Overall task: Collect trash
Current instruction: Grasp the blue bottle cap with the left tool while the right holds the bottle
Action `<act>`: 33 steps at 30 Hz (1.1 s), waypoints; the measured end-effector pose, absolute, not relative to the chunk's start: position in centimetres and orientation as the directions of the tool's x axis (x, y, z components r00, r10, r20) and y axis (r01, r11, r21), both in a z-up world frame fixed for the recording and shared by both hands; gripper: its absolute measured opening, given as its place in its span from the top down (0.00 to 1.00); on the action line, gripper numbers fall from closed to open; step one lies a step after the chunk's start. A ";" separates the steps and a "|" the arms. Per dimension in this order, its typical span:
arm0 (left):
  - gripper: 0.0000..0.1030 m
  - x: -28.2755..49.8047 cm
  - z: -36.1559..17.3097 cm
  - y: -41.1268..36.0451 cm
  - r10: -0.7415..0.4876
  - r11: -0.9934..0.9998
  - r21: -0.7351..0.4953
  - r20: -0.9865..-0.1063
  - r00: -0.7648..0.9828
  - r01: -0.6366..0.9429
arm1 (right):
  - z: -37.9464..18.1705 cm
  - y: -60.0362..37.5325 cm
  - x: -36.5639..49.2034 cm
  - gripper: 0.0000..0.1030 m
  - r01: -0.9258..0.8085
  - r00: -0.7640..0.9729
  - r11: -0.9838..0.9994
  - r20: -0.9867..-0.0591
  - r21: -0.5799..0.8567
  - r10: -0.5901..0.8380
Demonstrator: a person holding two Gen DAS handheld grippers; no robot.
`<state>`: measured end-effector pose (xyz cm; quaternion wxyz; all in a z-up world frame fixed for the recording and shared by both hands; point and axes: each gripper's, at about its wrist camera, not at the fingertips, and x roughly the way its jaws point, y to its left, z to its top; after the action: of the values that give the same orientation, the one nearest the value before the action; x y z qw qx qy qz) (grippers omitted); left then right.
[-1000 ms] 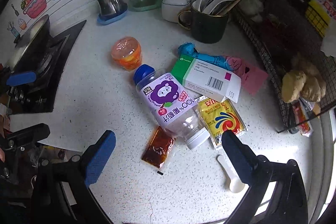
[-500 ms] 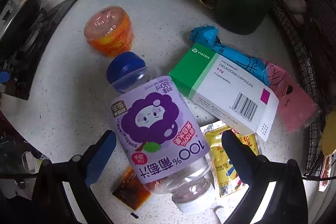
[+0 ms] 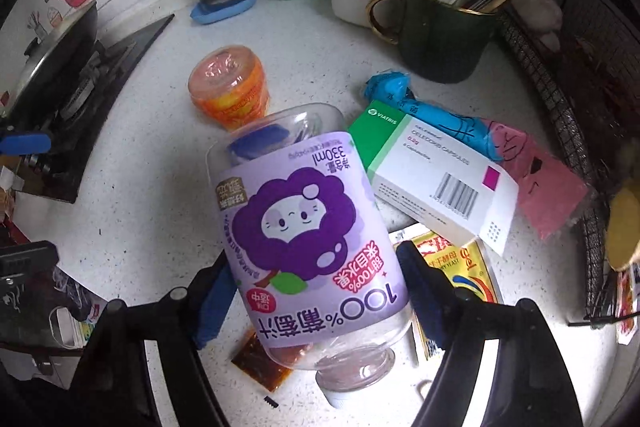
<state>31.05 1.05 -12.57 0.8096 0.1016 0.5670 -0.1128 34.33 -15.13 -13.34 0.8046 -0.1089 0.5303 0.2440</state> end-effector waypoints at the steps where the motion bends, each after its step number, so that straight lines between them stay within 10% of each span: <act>1: 0.00 31.3 -12.5 0.8 -0.075 0.953 0.030 -0.941 0.329 0.301 | -12.9 -15.6 33.9 0.27 -0.494 0.327 0.866 -0.905 0.083 0.273; 27: 0.39 40.9 -19.2 -5.6 -0.121 0.922 -0.014 -0.960 0.253 0.388 | -12.7 -22.1 30.3 0.27 -0.233 0.318 0.952 -0.909 0.199 0.268; 33: 0.70 41.5 -20.6 -6.9 -0.089 0.905 0.028 -0.963 0.253 0.425 | -12.9 -22.9 30.2 0.27 -0.217 0.312 0.955 -0.913 0.202 0.264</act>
<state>41.55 -6.87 -20.57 0.7786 0.1426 0.5883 -0.1652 30.24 -22.90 -12.92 0.8096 0.0206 0.5676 0.1483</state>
